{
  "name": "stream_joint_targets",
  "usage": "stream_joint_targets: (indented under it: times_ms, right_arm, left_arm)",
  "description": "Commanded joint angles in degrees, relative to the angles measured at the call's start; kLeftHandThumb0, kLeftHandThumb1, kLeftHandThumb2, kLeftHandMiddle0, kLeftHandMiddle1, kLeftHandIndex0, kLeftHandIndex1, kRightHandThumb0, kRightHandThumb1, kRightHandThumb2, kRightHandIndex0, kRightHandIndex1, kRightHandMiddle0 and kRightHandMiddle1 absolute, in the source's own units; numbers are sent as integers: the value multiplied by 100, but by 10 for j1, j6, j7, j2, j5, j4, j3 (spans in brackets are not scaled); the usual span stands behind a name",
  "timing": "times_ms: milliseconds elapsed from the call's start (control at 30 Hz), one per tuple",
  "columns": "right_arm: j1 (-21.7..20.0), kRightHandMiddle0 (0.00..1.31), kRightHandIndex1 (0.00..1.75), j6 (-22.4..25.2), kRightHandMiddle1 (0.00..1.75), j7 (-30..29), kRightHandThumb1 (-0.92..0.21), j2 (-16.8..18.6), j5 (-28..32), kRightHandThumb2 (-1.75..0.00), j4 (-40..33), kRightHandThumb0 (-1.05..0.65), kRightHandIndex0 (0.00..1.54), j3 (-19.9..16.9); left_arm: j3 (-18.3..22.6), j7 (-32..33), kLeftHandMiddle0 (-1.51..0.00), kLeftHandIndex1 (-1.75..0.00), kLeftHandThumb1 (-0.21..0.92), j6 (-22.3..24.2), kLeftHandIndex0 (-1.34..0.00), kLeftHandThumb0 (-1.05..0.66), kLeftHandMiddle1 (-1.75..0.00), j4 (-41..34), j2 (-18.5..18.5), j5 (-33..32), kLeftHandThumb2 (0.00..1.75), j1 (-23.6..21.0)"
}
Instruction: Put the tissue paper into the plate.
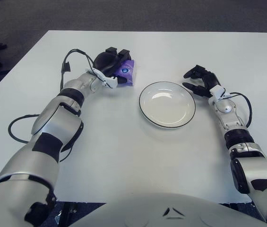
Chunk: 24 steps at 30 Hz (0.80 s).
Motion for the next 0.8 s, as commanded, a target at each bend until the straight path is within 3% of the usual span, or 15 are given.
stream_joint_targets:
  times_ms: [0,200,400,500,767]
  right_arm:
    - [83,47,128,12,121,10,-92,18,-8,-15,42,-1,69,15]
    - [82,48,127,10,121,13,-92,17,-7,-15,45,-1,69,15]
    - [81,48,127,7,121,10,-92,16,-7,-14,47,-1,70,13]
    - [79,48,127,12,121,-20,-92,24,-1,-14,47,-1,70,-1]
    - [72,48,126,16,122,-94,-92,48,23,-14,52,-1,70,-49]
  left_arm:
    - [-9,50,-54,-174,35,-38,-41,0,-175,-13,15,17,128,-10]
    - [-22,143,-51,-175,39,-79,-38,0,-174,-52,15,48,124,-26]
    - [-36,222,-52,-175,40,-90,-37,0,-173,-90,13,86,123,-36]
    - [-50,272,-52,-175,40,-99,-37,0,-172,-111,14,116,122,-48]
    - [-41,277,-53,-175,42,-141,-35,0,-169,-218,19,126,118,-39]
